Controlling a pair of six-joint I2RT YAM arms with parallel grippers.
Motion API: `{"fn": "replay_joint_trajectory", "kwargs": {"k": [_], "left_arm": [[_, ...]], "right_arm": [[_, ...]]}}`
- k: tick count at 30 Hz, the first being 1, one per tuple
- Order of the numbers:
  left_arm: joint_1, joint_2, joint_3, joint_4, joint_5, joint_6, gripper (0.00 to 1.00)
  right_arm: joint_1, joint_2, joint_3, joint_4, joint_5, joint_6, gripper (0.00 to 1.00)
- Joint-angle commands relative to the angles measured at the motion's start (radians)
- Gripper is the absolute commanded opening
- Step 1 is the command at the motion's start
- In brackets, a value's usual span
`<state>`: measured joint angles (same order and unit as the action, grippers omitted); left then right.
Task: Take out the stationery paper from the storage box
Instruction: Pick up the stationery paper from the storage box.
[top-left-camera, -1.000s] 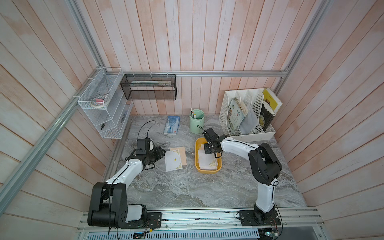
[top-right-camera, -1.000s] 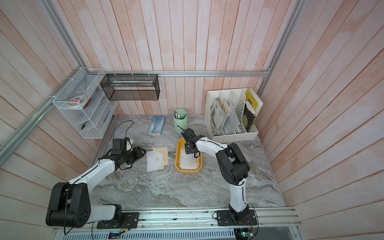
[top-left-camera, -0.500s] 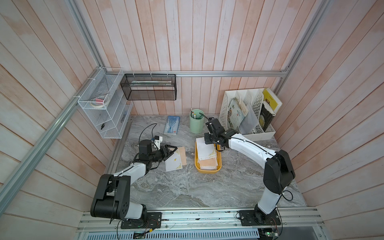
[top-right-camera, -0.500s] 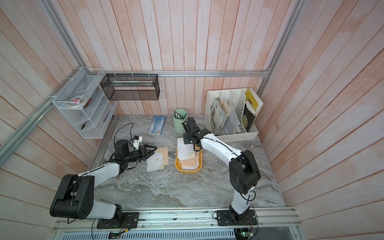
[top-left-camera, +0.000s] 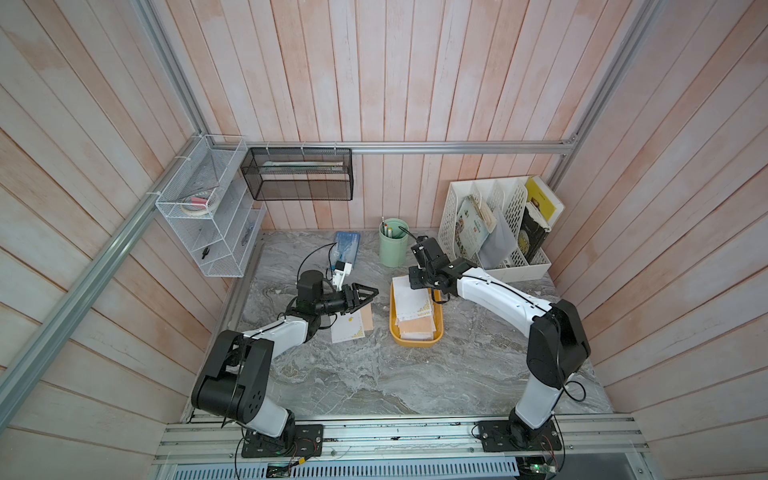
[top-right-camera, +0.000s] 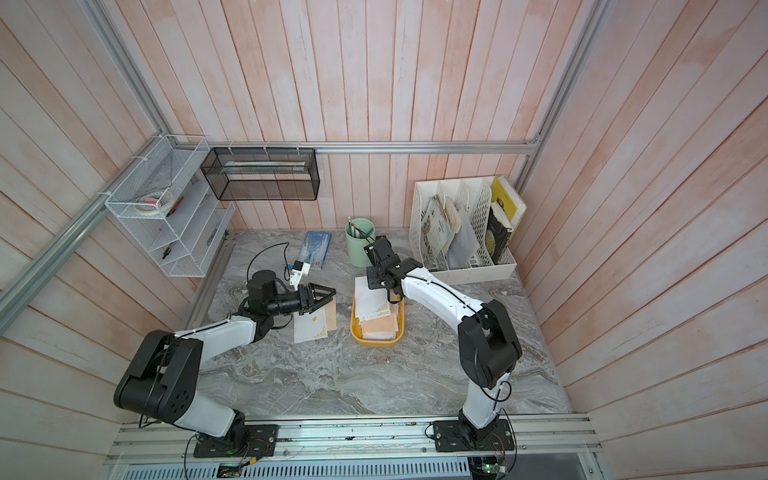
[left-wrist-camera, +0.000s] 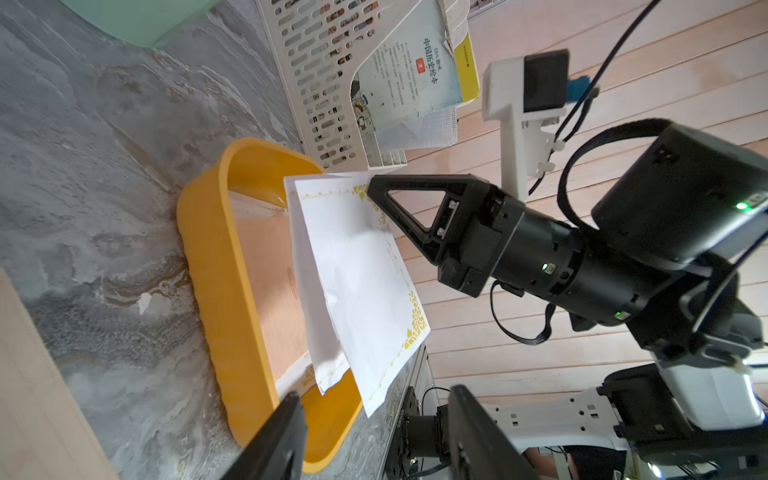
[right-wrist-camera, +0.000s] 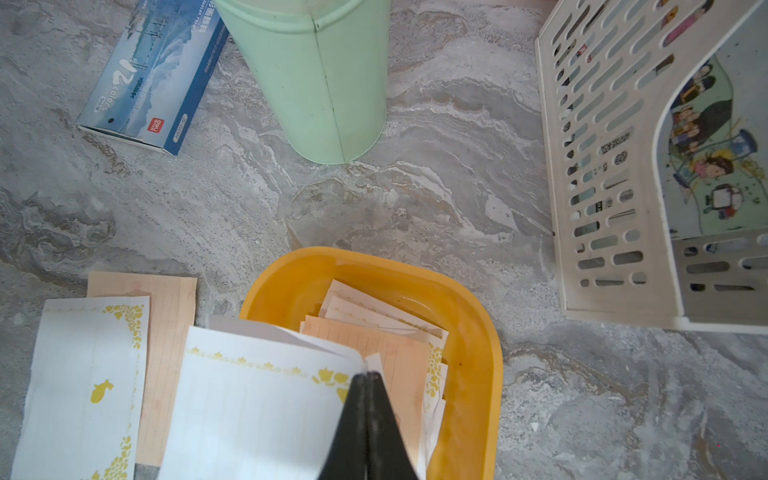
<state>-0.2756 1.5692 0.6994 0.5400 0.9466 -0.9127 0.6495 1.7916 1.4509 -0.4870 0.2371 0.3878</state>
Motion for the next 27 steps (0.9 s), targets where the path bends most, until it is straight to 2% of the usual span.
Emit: {"fn": "replay_joint_trajectory", "kwargs": {"k": [1, 8, 14, 22, 27], "left_arm": [[-0.036, 0.053, 0.049, 0.083, 0.024, -0.04, 0.58], [-0.086, 0.129, 0.101, 0.138, 0.024, -0.075, 0.58], [-0.114, 0.173, 0.14, 0.105, 0.013, -0.063, 0.57], [-0.128, 0.186, 0.19, -0.118, -0.052, 0.069, 0.57], [-0.128, 0.193, 0.203, -0.198, -0.085, 0.115, 0.57]], "right_arm": [[0.006, -0.003, -0.023, 0.001, 0.001, -0.012, 0.05], [0.006, -0.019, -0.04, 0.006, -0.003, -0.008, 0.05], [0.006, -0.026, -0.041, 0.0, 0.01, -0.01, 0.04], [0.006, -0.028, -0.034, -0.005, 0.014, -0.013, 0.04], [0.006, -0.026, -0.033, -0.01, 0.017, -0.013, 0.04]]}}
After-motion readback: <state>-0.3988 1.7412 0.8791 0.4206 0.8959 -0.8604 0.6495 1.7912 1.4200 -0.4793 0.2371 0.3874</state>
